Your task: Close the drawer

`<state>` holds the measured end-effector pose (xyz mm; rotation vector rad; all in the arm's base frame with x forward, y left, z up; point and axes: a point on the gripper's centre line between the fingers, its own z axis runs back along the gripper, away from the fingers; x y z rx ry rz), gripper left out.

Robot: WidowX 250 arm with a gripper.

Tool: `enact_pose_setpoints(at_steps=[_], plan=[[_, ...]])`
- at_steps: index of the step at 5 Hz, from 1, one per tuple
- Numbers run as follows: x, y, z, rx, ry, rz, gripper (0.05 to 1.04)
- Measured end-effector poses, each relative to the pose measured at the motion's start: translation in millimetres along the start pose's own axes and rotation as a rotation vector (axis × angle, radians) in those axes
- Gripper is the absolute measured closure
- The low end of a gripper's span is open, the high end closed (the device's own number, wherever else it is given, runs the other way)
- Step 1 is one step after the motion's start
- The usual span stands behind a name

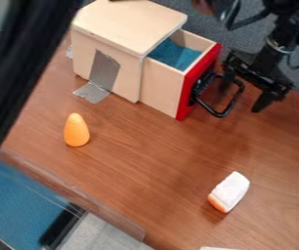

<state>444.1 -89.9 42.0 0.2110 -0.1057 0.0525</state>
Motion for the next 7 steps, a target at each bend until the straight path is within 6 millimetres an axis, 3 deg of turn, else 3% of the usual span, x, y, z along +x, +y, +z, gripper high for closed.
enact_pose_setpoints(at_steps=[1,2,3,4,5,7], plan=[[8.6,9.6,-19.3,0.02,0.032,0.006,0.11],[6.8,7.8,-28.2,0.02,0.051,-0.007,0.233],[-3.0,5.8,-39.2,0.023,0.077,-0.015,0.536],[-11.0,0.7,-35.4,0.039,0.062,-0.034,0.808],[-9.3,7.4,-34.0,0.066,0.055,-0.032,0.939],[1.4,45.7,-31.5,0.109,0.068,0.045,0.953]])
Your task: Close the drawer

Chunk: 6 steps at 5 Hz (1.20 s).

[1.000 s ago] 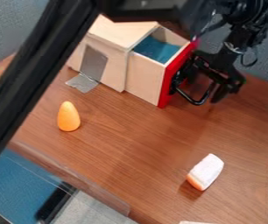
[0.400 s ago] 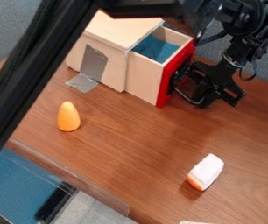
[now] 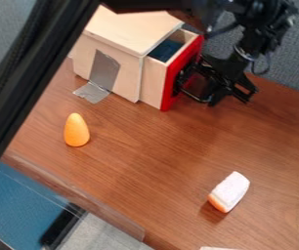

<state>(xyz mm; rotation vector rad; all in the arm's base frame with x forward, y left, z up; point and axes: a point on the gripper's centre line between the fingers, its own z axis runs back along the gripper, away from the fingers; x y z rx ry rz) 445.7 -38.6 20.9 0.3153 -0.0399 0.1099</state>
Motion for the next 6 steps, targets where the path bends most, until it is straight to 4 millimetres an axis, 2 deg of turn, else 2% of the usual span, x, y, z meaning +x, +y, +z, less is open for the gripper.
enact_pose_setpoints(at_steps=[2,4,5,6], plan=[[3.2,12.2,0.5,0.021,0.005,0.018,0.954],[3.2,38.5,-15.1,0.056,0.023,0.046,0.954],[3.2,43.4,-19.4,0.054,0.025,0.057,0.909],[-2.1,53.4,-27.8,0.035,0.039,0.09,0.677]])
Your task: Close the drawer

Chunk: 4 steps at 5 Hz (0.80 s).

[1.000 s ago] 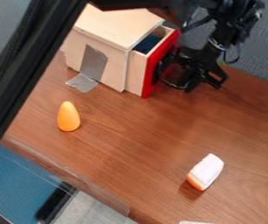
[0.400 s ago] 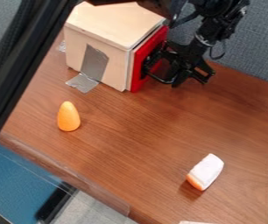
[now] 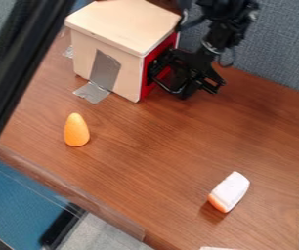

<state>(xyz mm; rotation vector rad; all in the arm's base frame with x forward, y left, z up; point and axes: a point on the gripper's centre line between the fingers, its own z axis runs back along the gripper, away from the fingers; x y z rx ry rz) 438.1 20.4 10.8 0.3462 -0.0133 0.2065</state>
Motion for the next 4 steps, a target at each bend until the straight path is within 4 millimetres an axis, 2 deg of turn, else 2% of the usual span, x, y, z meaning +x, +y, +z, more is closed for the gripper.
enact_pose_setpoints(at_steps=[1,2,3,4], plan=[[-2.0,2.2,1.0,0.008,0.001,0.004,0.364],[-4.0,-10.4,16.1,-0.013,-0.018,0.005,0.112],[-6.9,-36.3,46.9,-0.068,-0.064,-0.033,0.083],[-16.0,-61.3,62.1,-0.121,-0.062,-0.076,0.083]])
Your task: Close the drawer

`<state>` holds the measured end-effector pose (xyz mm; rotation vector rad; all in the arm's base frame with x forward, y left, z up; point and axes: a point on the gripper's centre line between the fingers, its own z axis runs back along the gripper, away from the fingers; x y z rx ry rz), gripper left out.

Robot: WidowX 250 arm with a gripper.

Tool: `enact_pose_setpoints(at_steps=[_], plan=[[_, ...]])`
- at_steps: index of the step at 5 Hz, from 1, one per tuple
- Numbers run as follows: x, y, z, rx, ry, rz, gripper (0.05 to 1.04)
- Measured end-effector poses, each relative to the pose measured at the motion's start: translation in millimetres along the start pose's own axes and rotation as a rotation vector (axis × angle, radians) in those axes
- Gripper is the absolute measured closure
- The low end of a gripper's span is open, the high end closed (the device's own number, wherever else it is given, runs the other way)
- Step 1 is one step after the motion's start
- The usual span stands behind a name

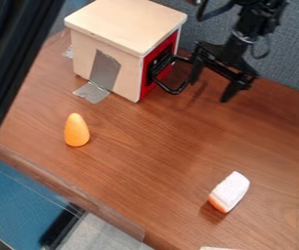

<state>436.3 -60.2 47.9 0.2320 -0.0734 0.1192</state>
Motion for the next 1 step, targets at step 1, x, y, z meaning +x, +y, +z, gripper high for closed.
enact_pose_setpoints(at_steps=[1], plan=[[-1.8,-14.0,37.9,-0.087,-0.056,-0.011,0.083]])
